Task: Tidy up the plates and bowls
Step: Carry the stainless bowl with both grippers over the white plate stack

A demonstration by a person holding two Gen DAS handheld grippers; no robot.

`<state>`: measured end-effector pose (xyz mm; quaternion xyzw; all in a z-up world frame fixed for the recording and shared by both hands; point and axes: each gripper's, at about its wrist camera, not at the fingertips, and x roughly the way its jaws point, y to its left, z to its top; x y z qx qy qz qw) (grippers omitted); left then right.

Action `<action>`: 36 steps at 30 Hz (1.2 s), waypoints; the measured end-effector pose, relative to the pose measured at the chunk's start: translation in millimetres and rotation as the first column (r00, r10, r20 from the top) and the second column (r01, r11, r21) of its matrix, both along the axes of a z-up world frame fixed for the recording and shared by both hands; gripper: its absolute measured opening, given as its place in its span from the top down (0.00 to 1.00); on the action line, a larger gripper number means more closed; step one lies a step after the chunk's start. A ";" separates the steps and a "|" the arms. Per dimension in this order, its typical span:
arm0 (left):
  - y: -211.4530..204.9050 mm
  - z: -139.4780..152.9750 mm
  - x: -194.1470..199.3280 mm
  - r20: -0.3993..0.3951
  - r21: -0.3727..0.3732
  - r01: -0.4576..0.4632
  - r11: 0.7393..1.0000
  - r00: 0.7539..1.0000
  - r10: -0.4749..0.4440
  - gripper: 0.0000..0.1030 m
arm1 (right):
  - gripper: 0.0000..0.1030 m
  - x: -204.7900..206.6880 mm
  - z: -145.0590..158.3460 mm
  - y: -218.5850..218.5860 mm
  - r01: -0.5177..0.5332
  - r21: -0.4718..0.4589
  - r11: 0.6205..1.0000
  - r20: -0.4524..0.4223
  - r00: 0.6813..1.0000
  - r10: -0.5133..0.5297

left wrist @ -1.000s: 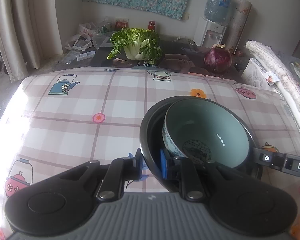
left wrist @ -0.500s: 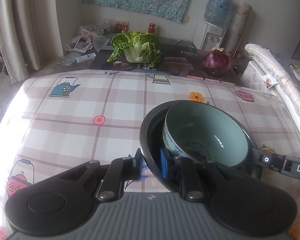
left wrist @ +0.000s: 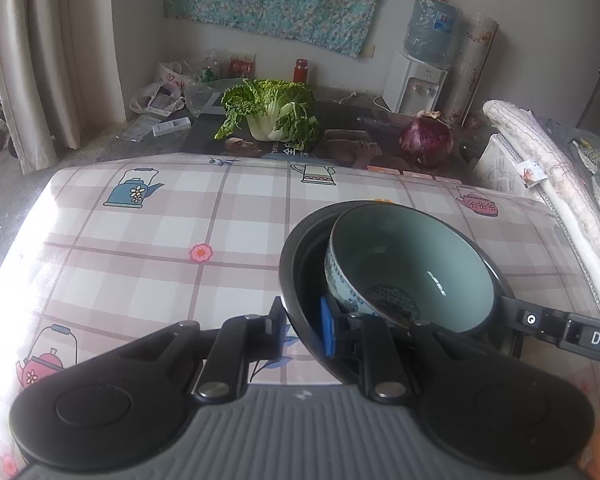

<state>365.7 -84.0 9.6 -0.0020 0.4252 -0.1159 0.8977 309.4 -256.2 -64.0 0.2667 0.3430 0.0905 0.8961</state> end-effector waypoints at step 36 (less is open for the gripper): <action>65.6 34.1 -170.8 0.045 -0.057 0.020 0.998 0.999 -0.018 0.81 | 0.83 -178.7 48.6 68.3 -0.035 -0.022 0.999 0.032 0.999 0.036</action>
